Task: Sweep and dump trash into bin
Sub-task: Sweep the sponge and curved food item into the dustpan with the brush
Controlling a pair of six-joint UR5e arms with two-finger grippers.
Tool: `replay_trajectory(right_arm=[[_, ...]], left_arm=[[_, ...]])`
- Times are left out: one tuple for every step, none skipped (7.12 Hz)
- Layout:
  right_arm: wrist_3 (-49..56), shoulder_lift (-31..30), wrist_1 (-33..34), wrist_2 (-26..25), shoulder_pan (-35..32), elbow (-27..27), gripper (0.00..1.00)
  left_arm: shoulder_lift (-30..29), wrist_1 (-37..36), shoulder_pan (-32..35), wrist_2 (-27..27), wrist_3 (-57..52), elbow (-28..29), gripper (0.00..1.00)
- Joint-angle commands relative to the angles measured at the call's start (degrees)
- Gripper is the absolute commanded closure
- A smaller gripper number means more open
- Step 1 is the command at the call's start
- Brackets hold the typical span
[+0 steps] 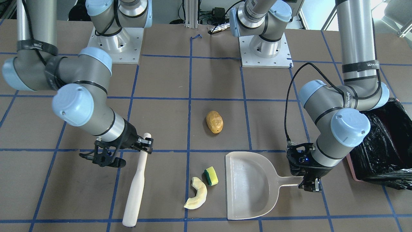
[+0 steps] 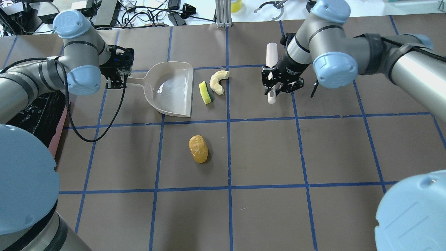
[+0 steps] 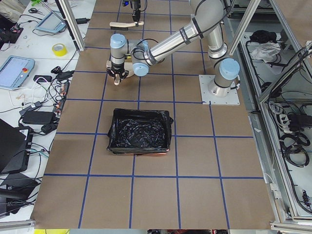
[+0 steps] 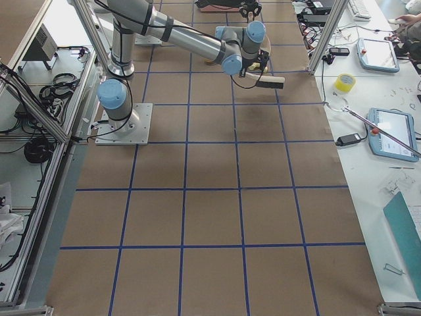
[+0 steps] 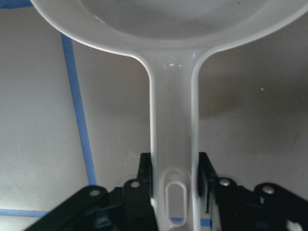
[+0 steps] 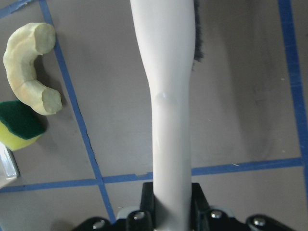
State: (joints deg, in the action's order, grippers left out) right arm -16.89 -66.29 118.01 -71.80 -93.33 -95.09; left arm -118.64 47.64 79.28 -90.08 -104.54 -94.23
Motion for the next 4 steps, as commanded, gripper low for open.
replay_trajectory(right_arm=[[-7.0,2.2,4.4,4.8,-4.6,0.1,1.00],[-8.4,2.3,4.3,4.9,-6.0,0.1,1.00],[-8.6,3.3,4.5,5.0,-8.9,0.3,1.00],[-10.0,4.0,5.4,5.1,-10.6,0.3,1.00]], left_arm=[[0.3,0.0,0.0,-0.1,-0.1,-0.1,1.00],[0.2,0.0,0.0,0.0,0.0,0.0,1.00],[0.2,0.0,0.0,-0.1,0.0,0.0,1.00],[0.2,0.0,0.0,-0.1,0.0,0.0,1.00]])
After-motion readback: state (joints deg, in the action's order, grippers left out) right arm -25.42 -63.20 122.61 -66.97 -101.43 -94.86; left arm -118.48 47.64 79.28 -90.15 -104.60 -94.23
